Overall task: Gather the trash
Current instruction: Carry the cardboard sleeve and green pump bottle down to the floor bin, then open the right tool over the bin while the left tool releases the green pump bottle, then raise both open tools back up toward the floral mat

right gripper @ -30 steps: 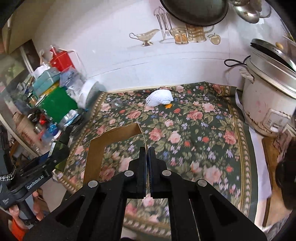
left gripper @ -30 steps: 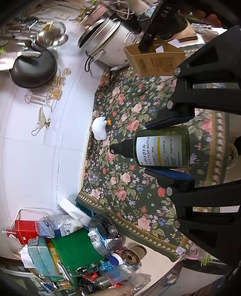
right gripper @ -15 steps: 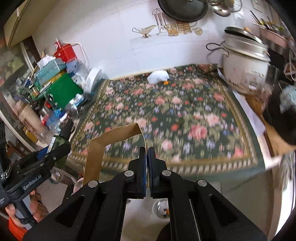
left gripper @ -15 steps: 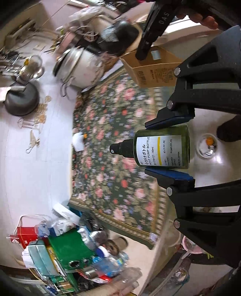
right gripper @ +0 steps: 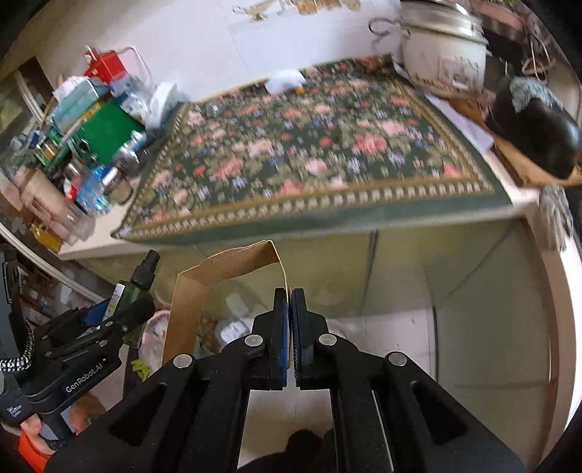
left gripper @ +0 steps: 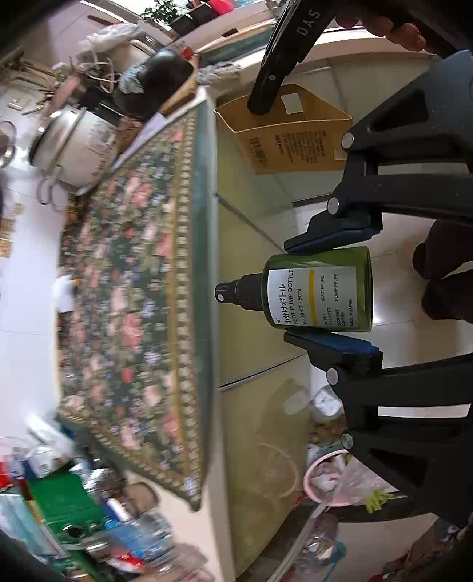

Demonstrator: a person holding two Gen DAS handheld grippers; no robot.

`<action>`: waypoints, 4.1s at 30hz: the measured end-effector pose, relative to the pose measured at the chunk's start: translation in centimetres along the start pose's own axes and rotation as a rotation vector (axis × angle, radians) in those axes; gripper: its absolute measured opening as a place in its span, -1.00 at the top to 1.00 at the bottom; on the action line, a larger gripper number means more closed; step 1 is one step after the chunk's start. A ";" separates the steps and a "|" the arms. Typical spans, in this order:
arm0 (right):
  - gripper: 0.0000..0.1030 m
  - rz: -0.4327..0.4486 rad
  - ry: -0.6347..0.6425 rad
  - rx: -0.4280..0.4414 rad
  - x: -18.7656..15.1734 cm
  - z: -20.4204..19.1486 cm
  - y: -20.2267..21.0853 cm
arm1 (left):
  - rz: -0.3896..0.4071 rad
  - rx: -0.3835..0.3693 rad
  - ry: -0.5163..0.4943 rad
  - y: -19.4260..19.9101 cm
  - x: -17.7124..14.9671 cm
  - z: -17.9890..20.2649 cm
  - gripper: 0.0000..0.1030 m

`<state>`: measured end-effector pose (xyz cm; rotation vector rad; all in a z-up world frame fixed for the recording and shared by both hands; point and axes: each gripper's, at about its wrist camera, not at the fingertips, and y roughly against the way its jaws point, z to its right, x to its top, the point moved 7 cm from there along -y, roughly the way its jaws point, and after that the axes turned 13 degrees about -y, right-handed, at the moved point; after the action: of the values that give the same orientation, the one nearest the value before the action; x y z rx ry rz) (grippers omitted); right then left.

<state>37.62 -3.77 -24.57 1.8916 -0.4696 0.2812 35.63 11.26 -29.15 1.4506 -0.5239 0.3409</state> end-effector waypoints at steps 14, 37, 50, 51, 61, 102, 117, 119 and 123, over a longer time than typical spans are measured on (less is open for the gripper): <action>0.95 -0.221 -0.018 -0.086 -4.8 10.1 -15.8 | -0.217 -0.004 0.133 -19.1 -8.5 1.0 0.20; 0.58 -0.523 0.047 -0.102 -17.0 17.7 -47.9 | -0.375 -0.069 0.236 -48.6 -21.3 -1.5 0.20; 0.26 -0.454 0.048 -0.086 -14.2 18.1 -44.5 | -0.488 -0.134 0.159 -49.4 -21.2 2.2 0.20; 0.26 -0.446 0.046 -0.087 -13.7 17.9 -43.6 | -0.488 -0.127 0.153 -48.4 -20.9 2.2 0.20; 0.26 -0.330 0.081 -0.074 -7.3 12.7 -29.6 | -0.381 -0.072 0.119 -33.0 -13.6 1.9 0.20; -0.64 0.475 0.148 0.097 13.2 -6.3 13.3 | 0.508 0.226 -0.015 17.3 17.1 -3.0 -0.88; -0.64 0.404 0.305 0.167 27.8 -6.3 6.0 | 0.433 0.356 0.132 7.9 30.5 -6.1 -0.88; -0.64 0.377 0.322 0.164 29.2 -6.3 4.2 | 0.412 0.363 0.143 6.5 31.5 -6.7 -0.88; -0.64 0.318 0.332 0.160 31.1 -6.7 0.7 | 0.373 0.381 0.155 3.6 33.5 -8.7 -0.88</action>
<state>65.26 -3.54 -8.81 1.8713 -0.5313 0.8502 63.08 17.23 -8.60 1.6718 -0.6260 0.8808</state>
